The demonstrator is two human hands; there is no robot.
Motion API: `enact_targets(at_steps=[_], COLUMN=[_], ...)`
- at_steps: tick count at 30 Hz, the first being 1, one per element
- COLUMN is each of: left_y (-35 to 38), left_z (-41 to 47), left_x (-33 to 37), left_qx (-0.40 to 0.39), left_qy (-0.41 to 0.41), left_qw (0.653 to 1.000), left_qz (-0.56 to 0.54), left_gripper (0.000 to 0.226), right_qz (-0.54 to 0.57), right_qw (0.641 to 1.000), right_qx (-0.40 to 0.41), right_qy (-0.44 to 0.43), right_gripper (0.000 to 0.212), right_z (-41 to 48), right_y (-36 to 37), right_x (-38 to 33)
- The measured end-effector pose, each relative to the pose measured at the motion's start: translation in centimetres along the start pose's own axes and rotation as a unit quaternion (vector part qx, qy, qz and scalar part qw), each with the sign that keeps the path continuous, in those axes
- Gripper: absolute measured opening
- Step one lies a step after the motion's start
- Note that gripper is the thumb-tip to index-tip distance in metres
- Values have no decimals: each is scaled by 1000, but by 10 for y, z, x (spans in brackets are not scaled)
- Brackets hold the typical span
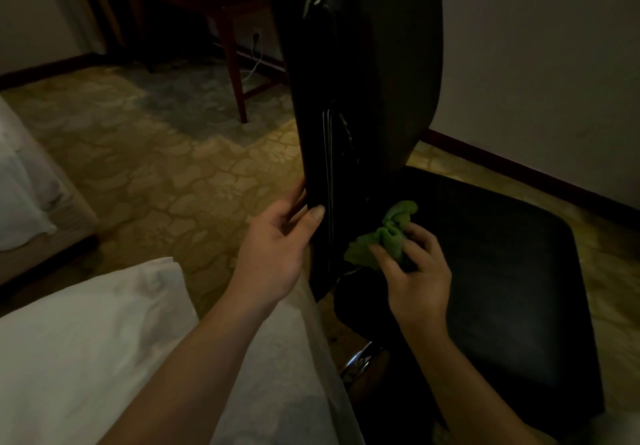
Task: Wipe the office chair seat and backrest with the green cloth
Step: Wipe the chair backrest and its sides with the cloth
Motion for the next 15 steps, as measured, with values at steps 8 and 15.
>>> enact_targets(at_steps=[8,15], left_y=[0,-1], left_z=[-1,1], left_x=[2,1], left_qx=[-1,2], left_qy=[-1,-3], left_qw=[1000,1000], left_qz=[8,11], left_gripper=[42,42], right_qz=[93,37], right_qw=[995,995], right_qx=[19,22], right_qy=[-28,-93], right_gripper=[19,19], right_z=[10,24], right_y=[-2,4], right_x=[-52,-60])
Point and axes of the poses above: each hand's wrist, its own z-axis towards the middle knuckle, its own y-axis out of the palm, x = y × z, the point moved 6 cm from there along z, towards the middle knuckle, and after that the axes turned 2 degrees about z, right-handed, at the moved point
